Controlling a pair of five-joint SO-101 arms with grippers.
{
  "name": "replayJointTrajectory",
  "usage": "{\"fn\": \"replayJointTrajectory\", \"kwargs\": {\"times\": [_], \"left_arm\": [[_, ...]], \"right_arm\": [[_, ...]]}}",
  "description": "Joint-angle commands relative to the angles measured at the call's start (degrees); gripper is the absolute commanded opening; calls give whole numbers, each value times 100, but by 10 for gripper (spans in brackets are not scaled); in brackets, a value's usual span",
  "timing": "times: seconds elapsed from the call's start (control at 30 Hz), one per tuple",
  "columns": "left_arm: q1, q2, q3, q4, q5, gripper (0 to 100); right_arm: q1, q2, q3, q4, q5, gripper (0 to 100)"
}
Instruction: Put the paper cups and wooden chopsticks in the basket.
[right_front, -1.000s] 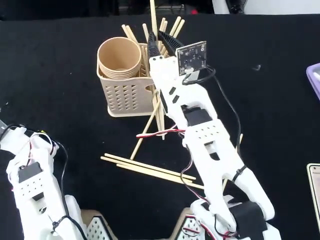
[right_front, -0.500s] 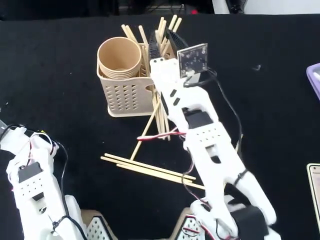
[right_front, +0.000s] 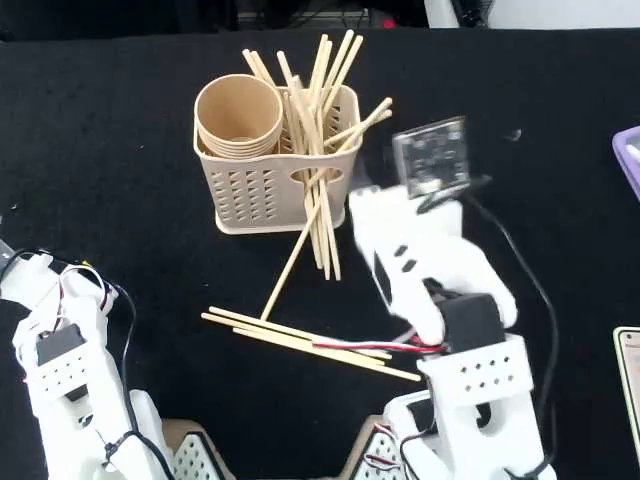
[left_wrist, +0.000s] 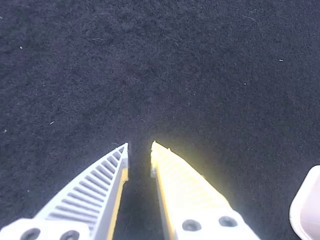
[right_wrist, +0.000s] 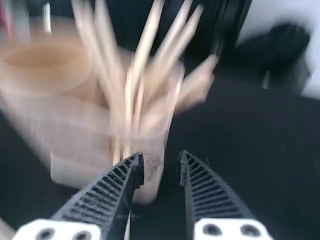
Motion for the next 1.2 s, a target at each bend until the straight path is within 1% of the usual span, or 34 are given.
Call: {"fn": "replayJointTrajectory", "kwargs": {"times": [0.0, 0.07, 0.13, 0.27, 0.4, 0.43, 0.63, 0.73, 0.8, 0.83, 0.9, 0.97, 1.0, 1.03, 1.07, 1.17], "left_arm": [[84, -105, -163, -88, 35, 88], [84, -105, -163, -88, 35, 88], [84, -105, -163, -88, 35, 88], [84, -105, -154, -88, 35, 88], [84, -105, -154, -88, 35, 88], [84, -105, -154, -88, 35, 88], [84, -105, -154, -88, 35, 88], [84, -105, -154, -88, 35, 88], [84, -105, -154, -88, 35, 88], [84, -105, -154, -88, 35, 88], [84, -105, -154, -88, 35, 88], [84, -105, -154, -88, 35, 88], [84, -105, -154, -88, 35, 88], [84, -105, -154, -88, 35, 88], [84, -105, -154, -88, 35, 88], [84, -105, -154, -88, 35, 88]], "right_arm": [[-255, 48, -84, 1653, 1442, 119], [-527, 242, 303, 1908, 2031, 120], [-844, 470, 752, 1916, 2277, 121], [-1433, 989, 1587, 1354, 2347, 127], [-1934, 1578, 2079, 668, 2347, 219], [-2022, 1719, 2132, 536, 2347, 229], [-2347, 2484, 2193, 26, 2409, 229], [-2356, 2835, 2193, -220, 2673, 229], [-2356, 3055, 2167, -273, 2708, 228], [-2356, 3125, 2158, -273, 2708, 217], [-2356, 3169, 2132, -273, 2699, 151], [-2338, 3169, 2132, -290, 2673, 25], [-2330, 3169, 2132, -281, 2673, 7], [-2330, 3169, 2141, -264, 2664, 29], [-2330, 3169, 2141, -264, 2664, 11], [-2330, 3064, 2123, -176, 2673, 10]]}}
